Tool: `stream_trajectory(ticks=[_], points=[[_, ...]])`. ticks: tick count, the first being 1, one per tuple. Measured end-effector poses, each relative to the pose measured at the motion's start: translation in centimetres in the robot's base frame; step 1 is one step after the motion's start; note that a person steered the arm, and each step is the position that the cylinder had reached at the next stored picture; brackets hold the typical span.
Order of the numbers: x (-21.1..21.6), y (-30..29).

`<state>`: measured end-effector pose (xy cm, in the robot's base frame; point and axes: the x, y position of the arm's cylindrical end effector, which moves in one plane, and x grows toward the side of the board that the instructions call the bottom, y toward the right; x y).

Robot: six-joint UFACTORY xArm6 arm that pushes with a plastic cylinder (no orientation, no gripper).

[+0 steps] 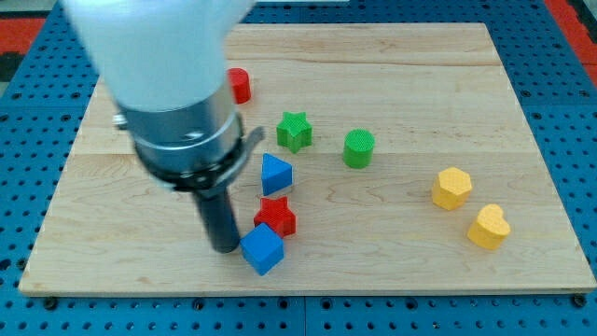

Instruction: Place the blue cube to parallel right of red star

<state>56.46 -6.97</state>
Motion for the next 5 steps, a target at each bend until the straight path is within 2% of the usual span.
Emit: stream_trajectory(ticks=[1, 3, 5], points=[[1.9, 2.5], [3.7, 2.4], [4.4, 9.2]])
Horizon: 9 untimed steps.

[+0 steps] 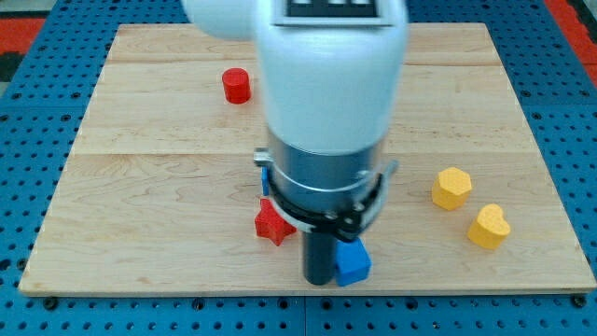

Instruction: Place the blue cube to parallel right of red star

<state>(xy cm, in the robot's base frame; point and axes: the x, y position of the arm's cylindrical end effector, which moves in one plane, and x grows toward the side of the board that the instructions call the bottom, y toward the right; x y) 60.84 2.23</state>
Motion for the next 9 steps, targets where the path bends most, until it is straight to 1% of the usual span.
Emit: stream_trajectory(ticks=[1, 3, 4, 5, 6, 7, 9], points=[[0.9, 2.4], [0.8, 7.7], [-1.1, 9.1], [0.4, 9.7], [0.6, 6.6], [-1.2, 5.3], [-3.3, 6.0]])
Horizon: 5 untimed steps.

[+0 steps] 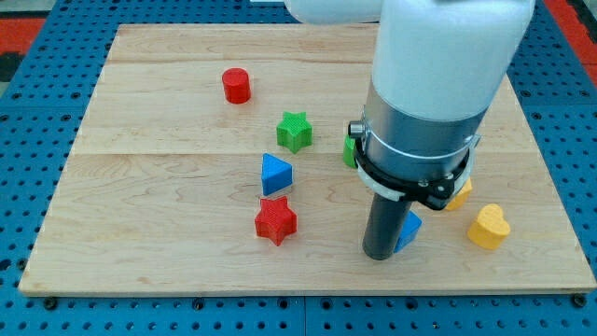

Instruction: Place the blue cube to parallel right of red star

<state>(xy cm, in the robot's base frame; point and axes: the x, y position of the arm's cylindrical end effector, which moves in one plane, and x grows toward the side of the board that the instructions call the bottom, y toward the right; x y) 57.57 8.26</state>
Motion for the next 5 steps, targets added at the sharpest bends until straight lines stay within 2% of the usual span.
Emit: stream_trajectory(ticks=[1, 2, 3, 4, 5], points=[[0.4, 0.9], [4.3, -7.6], [4.3, -12.3], [-1.7, -25.7], [-9.3, -31.0]])
